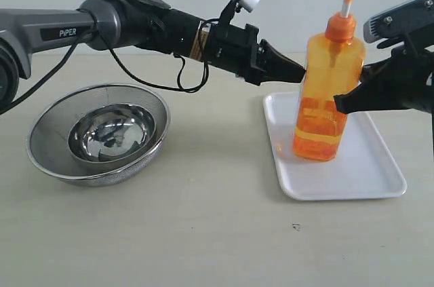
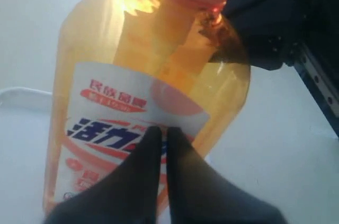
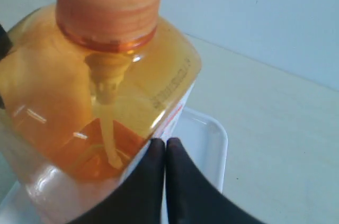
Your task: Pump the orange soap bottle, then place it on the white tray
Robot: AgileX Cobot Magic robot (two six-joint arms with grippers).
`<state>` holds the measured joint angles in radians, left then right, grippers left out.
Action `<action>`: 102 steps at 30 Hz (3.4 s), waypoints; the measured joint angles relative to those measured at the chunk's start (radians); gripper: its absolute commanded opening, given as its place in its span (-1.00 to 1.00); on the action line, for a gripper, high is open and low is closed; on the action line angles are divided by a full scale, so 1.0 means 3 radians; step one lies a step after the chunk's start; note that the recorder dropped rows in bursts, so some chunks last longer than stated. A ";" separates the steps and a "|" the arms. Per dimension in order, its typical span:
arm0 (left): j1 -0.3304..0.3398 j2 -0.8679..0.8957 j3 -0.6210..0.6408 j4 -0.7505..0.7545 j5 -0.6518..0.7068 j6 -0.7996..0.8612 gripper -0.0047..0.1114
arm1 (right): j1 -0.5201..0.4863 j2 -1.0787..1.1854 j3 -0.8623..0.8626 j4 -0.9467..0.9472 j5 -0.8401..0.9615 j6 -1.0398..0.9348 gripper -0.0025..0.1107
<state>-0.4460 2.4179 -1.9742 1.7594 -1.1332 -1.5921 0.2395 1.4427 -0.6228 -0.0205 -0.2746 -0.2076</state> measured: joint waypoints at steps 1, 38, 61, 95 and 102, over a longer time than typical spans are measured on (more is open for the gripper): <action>-0.0016 0.0000 0.0000 0.0007 -0.0005 -0.0003 -0.84 | -0.0007 0.0000 0.0000 0.0007 0.0000 0.0000 -0.96; 0.0474 -0.0310 0.0000 -0.0016 -0.0264 -0.0091 -0.84 | -0.0174 -0.0467 -0.0009 -0.0027 0.0212 -0.0176 -0.96; 0.0523 -0.3632 0.3075 -0.0016 0.1697 0.0635 -0.84 | -0.0055 -0.1753 0.0553 -0.0043 0.0157 0.0294 -0.96; 0.0523 -0.5568 0.4939 -0.0046 0.3212 0.0156 -0.84 | -0.0033 -0.2629 0.1265 -0.0049 -0.0055 0.1170 -0.96; 0.0523 -0.5568 0.4939 -0.0046 0.3212 0.0156 -0.84 | -0.0020 -0.2645 0.1271 -0.0049 -0.0055 0.1170 -0.96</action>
<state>-0.2891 0.7475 -0.4924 1.7458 -0.1695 -1.5454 0.2336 0.6491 -0.2415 -0.0352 -0.2910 0.1433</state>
